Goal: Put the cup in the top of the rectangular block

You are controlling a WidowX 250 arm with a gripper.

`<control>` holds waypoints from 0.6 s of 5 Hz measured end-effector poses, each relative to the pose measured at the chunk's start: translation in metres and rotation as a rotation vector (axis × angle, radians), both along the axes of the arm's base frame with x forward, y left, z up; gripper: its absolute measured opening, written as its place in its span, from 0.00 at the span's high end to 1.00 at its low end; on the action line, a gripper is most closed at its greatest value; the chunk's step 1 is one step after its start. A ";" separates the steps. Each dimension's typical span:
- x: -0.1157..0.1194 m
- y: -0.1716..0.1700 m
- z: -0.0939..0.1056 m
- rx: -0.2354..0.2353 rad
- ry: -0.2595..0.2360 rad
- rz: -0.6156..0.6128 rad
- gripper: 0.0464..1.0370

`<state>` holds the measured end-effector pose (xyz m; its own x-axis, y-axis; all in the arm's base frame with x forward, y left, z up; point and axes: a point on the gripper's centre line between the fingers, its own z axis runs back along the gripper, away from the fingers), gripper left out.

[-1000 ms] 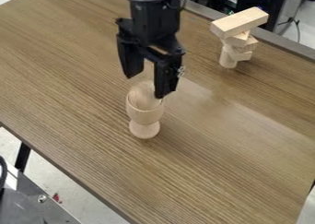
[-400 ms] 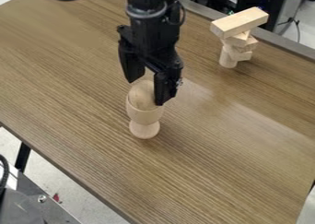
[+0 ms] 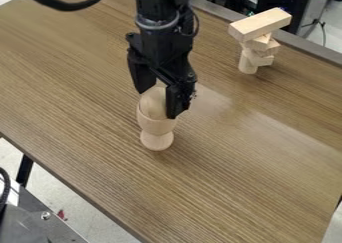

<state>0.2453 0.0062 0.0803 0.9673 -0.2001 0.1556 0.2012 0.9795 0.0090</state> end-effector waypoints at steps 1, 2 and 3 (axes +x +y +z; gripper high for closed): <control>-0.004 -0.001 -0.004 -0.003 0.012 -0.005 0.07; -0.004 0.000 -0.005 -0.006 0.008 -0.005 0.22; -0.004 0.000 -0.004 -0.005 0.008 -0.007 0.22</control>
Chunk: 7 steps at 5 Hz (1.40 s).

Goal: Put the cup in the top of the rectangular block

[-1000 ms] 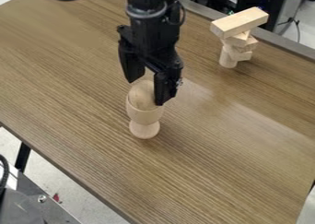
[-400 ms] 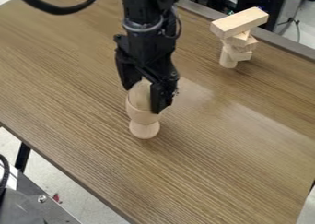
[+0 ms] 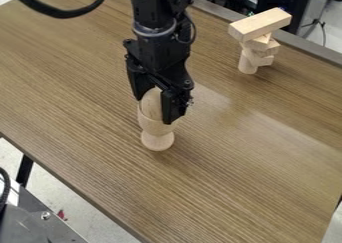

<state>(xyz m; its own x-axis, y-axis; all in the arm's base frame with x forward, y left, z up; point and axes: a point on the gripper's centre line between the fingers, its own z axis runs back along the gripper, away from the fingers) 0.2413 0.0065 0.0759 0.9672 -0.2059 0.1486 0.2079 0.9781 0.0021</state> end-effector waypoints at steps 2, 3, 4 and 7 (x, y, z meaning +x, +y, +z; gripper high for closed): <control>0.013 0.003 0.035 0.049 -0.024 0.078 0.22; 0.030 0.000 0.067 0.032 -0.060 0.102 0.22; 0.055 -0.013 0.080 -0.058 -0.050 0.064 0.22; 0.127 -0.031 0.098 -0.136 -0.052 -0.009 0.22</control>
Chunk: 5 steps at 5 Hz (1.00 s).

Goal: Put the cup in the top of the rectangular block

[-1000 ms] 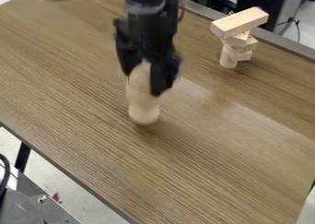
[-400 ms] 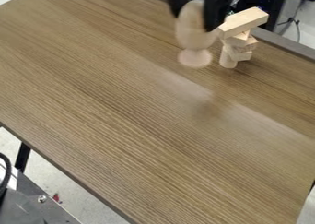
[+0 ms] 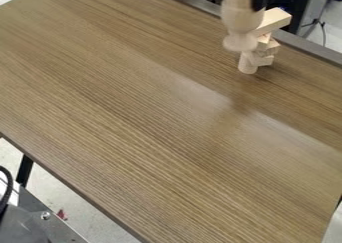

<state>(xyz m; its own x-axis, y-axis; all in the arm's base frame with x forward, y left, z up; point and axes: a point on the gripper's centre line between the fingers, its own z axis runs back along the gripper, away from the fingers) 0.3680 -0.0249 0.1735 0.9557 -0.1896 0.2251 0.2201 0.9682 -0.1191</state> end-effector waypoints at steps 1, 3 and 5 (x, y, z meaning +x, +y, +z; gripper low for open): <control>0.014 -0.001 0.005 0.009 -0.004 -0.013 0.22; 0.033 0.000 0.012 0.022 -0.025 -0.046 0.22; 0.053 -0.001 0.006 0.024 -0.023 -0.069 0.22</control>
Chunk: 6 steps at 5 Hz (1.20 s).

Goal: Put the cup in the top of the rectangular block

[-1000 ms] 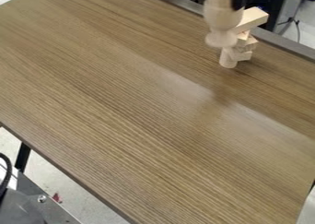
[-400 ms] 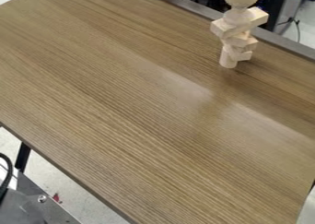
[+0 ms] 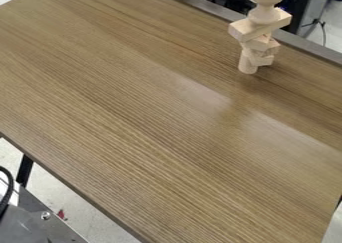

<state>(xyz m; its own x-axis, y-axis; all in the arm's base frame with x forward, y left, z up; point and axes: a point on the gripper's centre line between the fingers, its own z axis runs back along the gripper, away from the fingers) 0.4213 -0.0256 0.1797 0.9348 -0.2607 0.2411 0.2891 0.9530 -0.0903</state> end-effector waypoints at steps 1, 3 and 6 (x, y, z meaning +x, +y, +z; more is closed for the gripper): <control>0.006 0.000 0.001 -0.001 -0.008 -0.006 0.22; 0.008 0.001 0.003 0.010 -0.018 -0.018 0.22; 0.010 0.001 -0.002 0.022 -0.038 -0.055 0.22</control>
<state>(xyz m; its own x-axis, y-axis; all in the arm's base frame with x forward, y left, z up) 0.4316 -0.0248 0.1774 0.9093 -0.3171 0.2696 0.3438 0.9373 -0.0574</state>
